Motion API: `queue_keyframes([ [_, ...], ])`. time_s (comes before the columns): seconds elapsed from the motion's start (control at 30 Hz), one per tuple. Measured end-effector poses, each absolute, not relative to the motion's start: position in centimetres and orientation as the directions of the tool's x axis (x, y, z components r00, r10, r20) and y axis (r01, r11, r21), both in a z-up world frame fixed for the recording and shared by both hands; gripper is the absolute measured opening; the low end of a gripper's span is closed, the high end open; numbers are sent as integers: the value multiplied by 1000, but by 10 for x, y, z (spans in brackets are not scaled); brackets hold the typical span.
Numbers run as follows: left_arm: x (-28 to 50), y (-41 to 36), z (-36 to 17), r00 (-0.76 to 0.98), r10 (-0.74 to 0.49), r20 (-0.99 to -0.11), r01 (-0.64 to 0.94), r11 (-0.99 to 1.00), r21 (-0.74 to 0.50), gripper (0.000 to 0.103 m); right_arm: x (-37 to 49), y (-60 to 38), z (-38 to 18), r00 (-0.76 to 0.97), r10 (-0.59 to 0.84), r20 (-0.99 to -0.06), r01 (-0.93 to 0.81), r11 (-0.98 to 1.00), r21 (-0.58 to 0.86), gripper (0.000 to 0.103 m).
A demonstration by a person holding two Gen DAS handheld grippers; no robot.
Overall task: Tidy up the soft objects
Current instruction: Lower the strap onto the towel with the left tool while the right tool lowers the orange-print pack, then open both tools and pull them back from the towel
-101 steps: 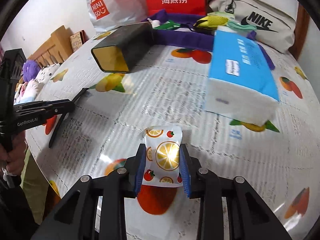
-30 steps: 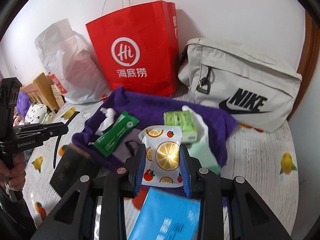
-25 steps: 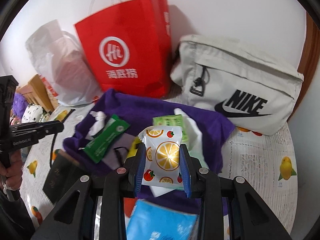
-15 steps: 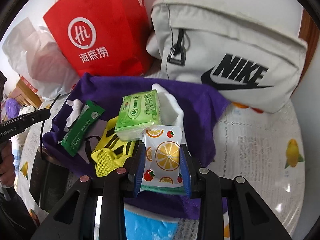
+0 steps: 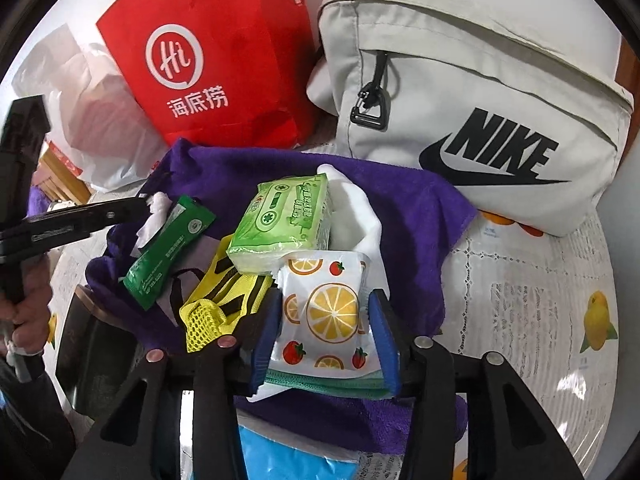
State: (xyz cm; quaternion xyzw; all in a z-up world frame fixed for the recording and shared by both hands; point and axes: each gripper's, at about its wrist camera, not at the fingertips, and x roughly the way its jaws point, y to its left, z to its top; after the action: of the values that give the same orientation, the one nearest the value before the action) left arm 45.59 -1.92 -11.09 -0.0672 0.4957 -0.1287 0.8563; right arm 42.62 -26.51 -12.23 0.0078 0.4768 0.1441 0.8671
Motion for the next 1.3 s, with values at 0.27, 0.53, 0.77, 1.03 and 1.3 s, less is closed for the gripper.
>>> queue_keyframes([
  [0.27,470,-24,-131,439,-266,-859,142,964,-226,20,426,-270,-124,512,266,-817,-247,956,157,56],
  [0.53,467,-29,-132,424,-255,-869,134,967,-219,51,422,-272,-119,527,262,-809,-249,957,148,63],
  [0.77,444,-18,-111,455,-221,-863,130,975,-181,60,415,-271,-108,540,262,-800,-235,959,156,74],
  [1.03,400,-6,-88,492,-194,-849,130,980,-149,70,387,-277,-88,569,243,-785,-192,968,160,79],
  [1.3,334,-3,-63,547,-152,-823,102,988,-115,86,327,-271,-59,604,234,-762,-178,971,157,81],
])
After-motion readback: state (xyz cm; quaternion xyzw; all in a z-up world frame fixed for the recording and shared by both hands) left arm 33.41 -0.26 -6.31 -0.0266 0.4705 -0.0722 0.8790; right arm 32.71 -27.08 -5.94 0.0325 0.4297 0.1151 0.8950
